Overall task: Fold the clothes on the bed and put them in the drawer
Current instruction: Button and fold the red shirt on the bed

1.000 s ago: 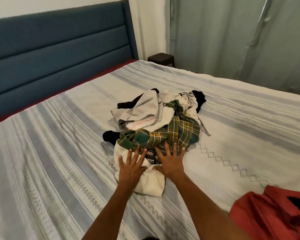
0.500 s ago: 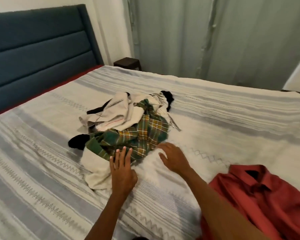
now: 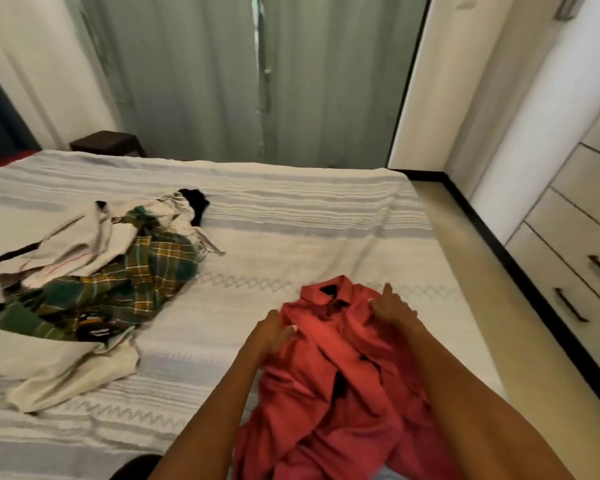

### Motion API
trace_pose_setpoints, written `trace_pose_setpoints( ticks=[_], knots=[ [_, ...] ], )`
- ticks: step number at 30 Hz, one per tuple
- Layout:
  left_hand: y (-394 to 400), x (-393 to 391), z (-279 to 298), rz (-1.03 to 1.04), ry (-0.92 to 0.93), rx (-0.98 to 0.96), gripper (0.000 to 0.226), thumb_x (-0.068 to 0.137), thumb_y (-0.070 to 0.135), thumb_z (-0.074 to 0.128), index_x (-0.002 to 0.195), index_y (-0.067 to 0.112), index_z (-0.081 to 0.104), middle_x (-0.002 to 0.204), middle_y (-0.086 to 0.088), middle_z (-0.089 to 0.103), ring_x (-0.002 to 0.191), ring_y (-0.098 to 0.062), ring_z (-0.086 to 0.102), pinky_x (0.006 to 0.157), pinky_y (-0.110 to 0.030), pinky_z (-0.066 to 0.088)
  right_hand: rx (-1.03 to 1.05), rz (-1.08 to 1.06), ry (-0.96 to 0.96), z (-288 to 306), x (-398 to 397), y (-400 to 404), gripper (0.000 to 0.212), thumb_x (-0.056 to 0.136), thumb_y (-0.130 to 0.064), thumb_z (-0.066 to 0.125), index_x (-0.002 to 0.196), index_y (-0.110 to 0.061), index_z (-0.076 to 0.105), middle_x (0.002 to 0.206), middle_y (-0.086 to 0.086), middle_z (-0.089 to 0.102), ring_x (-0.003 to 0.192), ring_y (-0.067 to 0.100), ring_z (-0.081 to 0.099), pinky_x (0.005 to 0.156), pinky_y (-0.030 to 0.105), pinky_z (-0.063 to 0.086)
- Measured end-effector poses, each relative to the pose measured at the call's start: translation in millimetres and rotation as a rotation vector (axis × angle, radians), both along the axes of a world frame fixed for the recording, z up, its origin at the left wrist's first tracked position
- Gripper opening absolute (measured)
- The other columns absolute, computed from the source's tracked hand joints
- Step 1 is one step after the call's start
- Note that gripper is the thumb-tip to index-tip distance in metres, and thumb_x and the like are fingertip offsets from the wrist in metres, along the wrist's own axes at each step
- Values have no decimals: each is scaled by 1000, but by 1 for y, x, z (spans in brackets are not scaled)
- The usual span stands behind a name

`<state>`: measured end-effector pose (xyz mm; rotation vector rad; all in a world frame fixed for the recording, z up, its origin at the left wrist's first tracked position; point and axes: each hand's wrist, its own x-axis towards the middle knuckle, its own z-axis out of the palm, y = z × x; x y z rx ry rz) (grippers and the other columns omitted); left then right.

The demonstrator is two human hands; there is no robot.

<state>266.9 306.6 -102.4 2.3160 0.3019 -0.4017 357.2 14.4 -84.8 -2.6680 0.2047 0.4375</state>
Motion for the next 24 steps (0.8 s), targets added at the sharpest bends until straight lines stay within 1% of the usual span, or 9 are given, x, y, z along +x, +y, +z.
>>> trace_pose_setpoints(
  ticks=[2, 4, 6, 10, 13, 16, 18, 21, 24],
  knots=[
    [-19, 7, -6, 81, 11, 66, 85, 84, 60, 62, 142, 3, 37, 143, -23, 47, 130, -41, 46, 105, -45, 41, 43, 36, 37, -7, -8, -26, 64, 98, -42, 47, 151, -11, 34, 147, 18, 48, 133, 38, 47, 105, 46, 38],
    [-33, 15, -8, 168, 27, 111, 82, 85, 58, 64, 140, 4, 37, 142, -23, 44, 131, -42, 43, 106, -48, 37, 118, 89, -75, -2, -17, -39, 29, 91, -31, 49, 109, -13, 63, 115, 14, 67, 108, 35, 62, 78, 34, 41],
    [-40, 24, -8, 219, 101, 114, 74, 86, 51, 67, 138, 6, 41, 140, -21, 45, 130, -41, 44, 106, -46, 37, 237, 62, -198, 8, -22, -41, 20, 81, -28, 47, 79, -15, 60, 89, 9, 68, 87, 32, 63, 65, 33, 37],
    [-35, 43, 1, 174, 104, 60, 41, 73, 36, 56, 100, 7, 66, 111, -19, 67, 103, -37, 62, 95, -44, 49, 538, -168, -338, 31, -26, -49, 19, 82, -21, 53, 76, -11, 68, 76, 2, 69, 74, 21, 62, 67, 36, 45],
    [-38, 39, 44, 203, -59, -254, 13, 60, 21, 59, 70, 15, 62, 74, -7, 64, 70, -23, 57, 66, -30, 42, 732, -269, -359, 52, -17, -66, 18, 75, -4, 49, 60, -11, 54, 58, 6, 54, 61, 21, 47, 58, 36, 36],
    [-35, 37, 95, 195, -51, -590, 28, 48, 18, 59, 75, 13, 63, 77, -8, 63, 73, -24, 54, 63, -31, 38, 765, -226, -340, 90, -10, -78, 28, 73, 10, 43, 60, -15, 44, 57, 2, 44, 54, 17, 37, 49, 29, 29],
    [-27, 39, 128, 116, -45, -717, 18, 69, 18, 60, 82, 12, 70, 83, -8, 68, 79, -25, 59, 71, -33, 42, 730, -148, -346, 122, -6, -85, 28, 72, 12, 41, 62, -14, 45, 58, 1, 44, 52, 14, 35, 43, 22, 28],
    [-17, 49, 170, 17, -116, -677, 26, 86, 16, 57, 102, 6, 75, 100, -13, 75, 90, -26, 66, 82, -34, 48, 647, -5, -368, 176, -1, -94, 31, 72, 13, 39, 61, -15, 44, 59, 0, 44, 53, 13, 34, 43, 20, 26],
    [-11, 53, 207, -8, -304, -416, 10, 88, 3, 62, 87, 8, 71, 84, -10, 70, 78, -22, 59, 67, -26, 46, 553, 73, -438, 222, 2, -104, 36, 73, 16, 40, 62, -17, 49, 59, -5, 47, 51, 8, 41, 45, 19, 30]
  ],
)
